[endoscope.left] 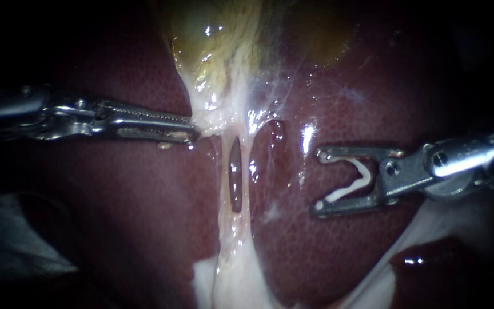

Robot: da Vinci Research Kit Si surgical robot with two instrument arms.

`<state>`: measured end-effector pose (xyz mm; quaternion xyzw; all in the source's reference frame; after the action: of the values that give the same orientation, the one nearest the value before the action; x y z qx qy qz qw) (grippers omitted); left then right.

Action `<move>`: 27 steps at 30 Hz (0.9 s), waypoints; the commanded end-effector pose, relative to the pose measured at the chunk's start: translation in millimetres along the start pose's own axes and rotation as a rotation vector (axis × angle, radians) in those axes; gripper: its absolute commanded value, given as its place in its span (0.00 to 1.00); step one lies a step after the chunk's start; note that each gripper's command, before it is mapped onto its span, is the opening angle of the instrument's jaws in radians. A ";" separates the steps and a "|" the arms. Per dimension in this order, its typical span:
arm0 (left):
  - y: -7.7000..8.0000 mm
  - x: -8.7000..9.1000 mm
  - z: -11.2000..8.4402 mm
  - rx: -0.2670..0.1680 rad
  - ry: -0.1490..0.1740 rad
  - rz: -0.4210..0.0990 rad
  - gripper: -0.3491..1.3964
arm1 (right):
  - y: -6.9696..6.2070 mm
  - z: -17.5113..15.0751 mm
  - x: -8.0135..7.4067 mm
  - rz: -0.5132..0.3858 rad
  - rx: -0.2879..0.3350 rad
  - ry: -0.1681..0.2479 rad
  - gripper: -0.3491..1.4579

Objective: Clipping first clip left tube

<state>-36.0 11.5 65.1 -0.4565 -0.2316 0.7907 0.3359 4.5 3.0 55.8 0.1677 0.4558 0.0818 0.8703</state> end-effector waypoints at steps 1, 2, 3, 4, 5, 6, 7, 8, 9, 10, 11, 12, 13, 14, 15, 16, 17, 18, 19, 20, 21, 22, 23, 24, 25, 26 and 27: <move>0.1 0.1 -0.3 -0.002 0.000 -0.001 0.00 | 0.0 0.0 0.0 0.000 0.000 0.000 0.47; 0.1 0.3 -0.5 -0.004 -0.001 -0.002 0.00 | 0.0 0.1 0.1 0.000 0.000 0.000 0.47; 0.2 0.6 -0.9 -0.009 -0.002 -0.004 0.00 | 0.0 0.1 0.1 0.000 0.000 0.000 0.47; 0.3 0.9 -1.4 -0.009 -0.002 -0.005 0.00 | 0.0 0.1 0.1 0.000 0.000 0.000 0.47; 0.5 1.6 -2.2 -0.006 -0.002 -0.009 0.00 | 0.0 0.1 0.1 0.000 0.000 0.000 0.47; 0.6 2.1 -2.9 -0.001 -0.001 -0.012 0.00 | 0.0 0.1 0.1 0.000 0.000 0.000 0.47; 0.8 2.7 -3.6 0.002 0.006 -0.021 0.00 | 0.0 0.1 0.1 0.000 0.000 0.000 0.47; 1.1 3.5 -4.7 0.006 0.018 -0.014 0.00 | 0.0 0.1 0.1 0.000 -0.003 -0.001 0.47; 1.2 4.1 -5.4 0.010 0.024 -0.006 0.00 | 0.0 0.1 0.1 0.000 -0.003 -0.001 0.47; 1.4 4.6 -6.1 0.012 0.029 -0.003 0.00 | 0.0 0.1 0.1 0.000 -0.003 -0.001 0.47; 1.7 5.2 -6.9 0.016 0.038 0.004 0.00 | 0.0 0.1 0.1 0.000 -0.003 -0.001 0.47; 1.9 5.5 -7.5 0.019 0.041 0.008 0.00 | 0.0 0.1 0.1 0.000 -0.003 -0.001 0.47; 2.1 5.8 -7.9 0.020 0.046 0.012 0.00 | 0.0 0.1 0.1 0.000 -0.003 -0.001 0.47; 2.3 6.1 -8.3 0.021 0.049 0.010 0.00 | 0.0 0.2 0.1 0.000 -0.003 -0.001 0.47; 2.5 6.2 -8.4 0.021 0.049 0.015 0.00 | 0.0 0.2 0.2 0.000 -0.004 -0.001 0.47; 2.6 6.2 -8.5 0.021 0.052 0.014 0.00 | -0.1 0.3 0.2 0.000 -0.001 0.000 0.47; 2.6 6.2 -8.5 0.022 0.052 0.014 0.00 | -0.1 0.4 0.3 0.001 0.001 0.001 0.47; 2.7 6.2 -8.4 0.023 0.052 0.014 0.00 | -0.2 0.7 0.4 0.001 0.002 0.001 0.47; 2.7 6.1 -8.4 0.023 0.052 0.014 0.00 | -0.3 0.9 0.5 0.001 0.006 0.003 0.47; 2.7 6.1 -8.3 0.023 0.052 0.015 0.00 | -0.4 1.2 0.6 0.001 0.010 0.004 0.47; 2.7 6.1 -8.3 0.023 0.052 0.015 0.00 | -0.6 1.7 0.7 0.000 0.019 0.008 0.47; 2.7 6.1 -8.3 0.023 0.052 0.015 0.00 | -0.8 2.2 0.8 -0.001 0.023 0.009 0.47; 2.7 6.1 -8.3 0.023 0.052 0.015 0.00 | -1.0 2.7 0.9 -0.002 0.027 0.011 0.47; 2.7 6.1 -8.3 0.023 0.052 0.015 0.00 | -1.2 3.4 1.1 -0.003 0.033 0.013 0.47; 2.7 6.1 -8.3 0.023 0.052 0.015 0.00 | -1.3 3.8 1.1 -0.004 0.037 0.015 0.47; 2.7 6.1 -8.3 0.023 0.052 0.015 0.00 | -1.5 4.5 1.3 -0.005 0.044 0.014 0.47; 2.7 6.1 -8.3 0.023 0.052 0.015 0.00 | -1.6 5.0 1.4 0.000 0.049 0.020 0.47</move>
<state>-31.8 14.8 55.8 -0.4748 -0.2103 0.7835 0.3414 10.2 0.6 57.0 0.1917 0.4677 0.0725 0.8598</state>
